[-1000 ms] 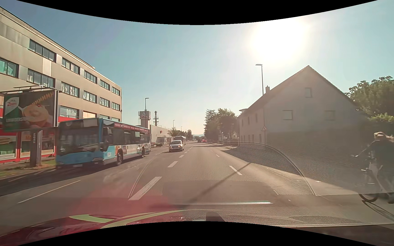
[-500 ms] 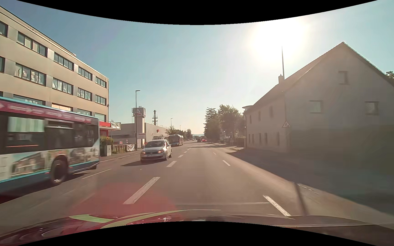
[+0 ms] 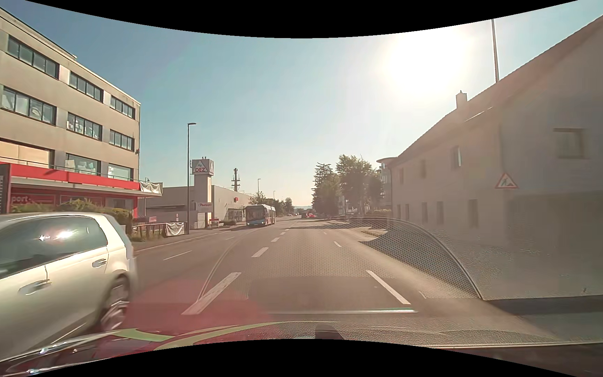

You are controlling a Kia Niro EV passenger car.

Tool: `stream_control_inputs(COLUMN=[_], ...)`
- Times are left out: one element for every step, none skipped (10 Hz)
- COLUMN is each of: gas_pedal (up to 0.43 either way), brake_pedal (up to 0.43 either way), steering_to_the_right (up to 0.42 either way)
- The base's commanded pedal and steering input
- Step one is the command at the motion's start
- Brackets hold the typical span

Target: Follow the waypoints while adhering to traffic rules and regulations

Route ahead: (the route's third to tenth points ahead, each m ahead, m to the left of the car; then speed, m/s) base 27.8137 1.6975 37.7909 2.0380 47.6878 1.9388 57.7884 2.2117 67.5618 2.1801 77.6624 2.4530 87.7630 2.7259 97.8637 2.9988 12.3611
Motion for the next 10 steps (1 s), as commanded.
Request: stream_control_inputs(gas_pedal=[0.067,0.067,0.067,0.067,0.067,0.067,0.067,0.067,0.067,0.067], brake_pedal=[0.0,0.0,0.0,0.0,0.0,0.0,0.0,0.0,0.0,0.0], steering_to_the_right=[-0.001,-0.001,-0.001,-0.001,-0.001,-0.002,-0.004,-0.004,-0.004,-0.004])
